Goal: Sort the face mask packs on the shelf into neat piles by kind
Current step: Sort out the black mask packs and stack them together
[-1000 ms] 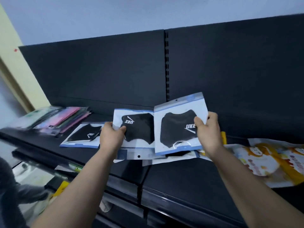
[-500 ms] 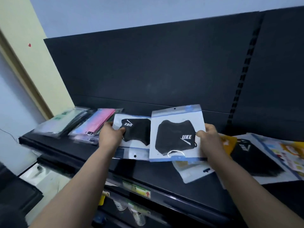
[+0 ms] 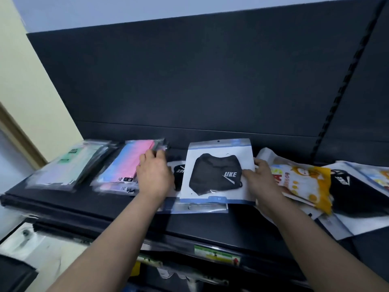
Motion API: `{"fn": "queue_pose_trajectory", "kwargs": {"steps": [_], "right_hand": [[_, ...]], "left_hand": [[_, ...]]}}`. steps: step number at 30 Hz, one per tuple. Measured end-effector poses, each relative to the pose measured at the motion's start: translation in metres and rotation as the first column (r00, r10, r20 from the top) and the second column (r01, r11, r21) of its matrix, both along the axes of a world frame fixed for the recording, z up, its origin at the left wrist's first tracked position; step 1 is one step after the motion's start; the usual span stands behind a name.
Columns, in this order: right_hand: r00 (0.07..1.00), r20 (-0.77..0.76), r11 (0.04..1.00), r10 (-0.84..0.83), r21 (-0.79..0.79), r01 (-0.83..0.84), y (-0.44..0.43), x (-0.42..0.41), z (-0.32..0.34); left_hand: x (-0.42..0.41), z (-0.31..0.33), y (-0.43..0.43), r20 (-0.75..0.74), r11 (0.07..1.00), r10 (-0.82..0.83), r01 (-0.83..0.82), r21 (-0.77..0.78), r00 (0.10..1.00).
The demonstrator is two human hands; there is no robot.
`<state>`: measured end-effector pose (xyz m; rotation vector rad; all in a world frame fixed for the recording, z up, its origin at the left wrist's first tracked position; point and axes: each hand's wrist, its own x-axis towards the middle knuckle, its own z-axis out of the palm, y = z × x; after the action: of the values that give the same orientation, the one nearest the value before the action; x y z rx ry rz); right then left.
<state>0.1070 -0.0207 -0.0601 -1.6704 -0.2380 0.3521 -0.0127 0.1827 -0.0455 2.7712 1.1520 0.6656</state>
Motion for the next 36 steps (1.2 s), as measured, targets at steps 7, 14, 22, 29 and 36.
{"fn": "queue_pose_trajectory", "kwargs": {"steps": [7, 14, 22, 29, 36], "right_hand": [[0.989, 0.096, 0.987, 0.117, -0.119, -0.105, 0.05, -0.025, -0.008], [0.512, 0.771, 0.666, 0.378, -0.611, 0.429, 0.04, -0.038, -0.009], [0.738, 0.382, 0.312, 0.556, -0.919, 0.241, -0.005, -0.01, -0.023], [0.754, 0.5, 0.524, 0.425, -0.816, 0.244, -0.049, 0.002, -0.003], [0.699, 0.678, 0.534, 0.226, -0.686, 0.493, -0.141, 0.022, 0.013]], "left_hand": [[-0.021, 0.026, 0.009, 0.076, 0.986, -0.16, 0.162, -0.027, 0.984], [-0.027, 0.013, -0.012, -0.154, 0.896, -0.431, 0.402, -0.188, 0.889], [-0.01, -0.013, -0.016, -0.426, 0.836, -0.532, 0.376, -0.399, 0.732], [0.025, -0.001, -0.033, -0.393, 0.84, -0.521, 0.371, -0.397, 0.758], [0.088, 0.026, -0.146, -0.122, 0.593, -0.802, 0.757, -0.276, 0.584]]}}
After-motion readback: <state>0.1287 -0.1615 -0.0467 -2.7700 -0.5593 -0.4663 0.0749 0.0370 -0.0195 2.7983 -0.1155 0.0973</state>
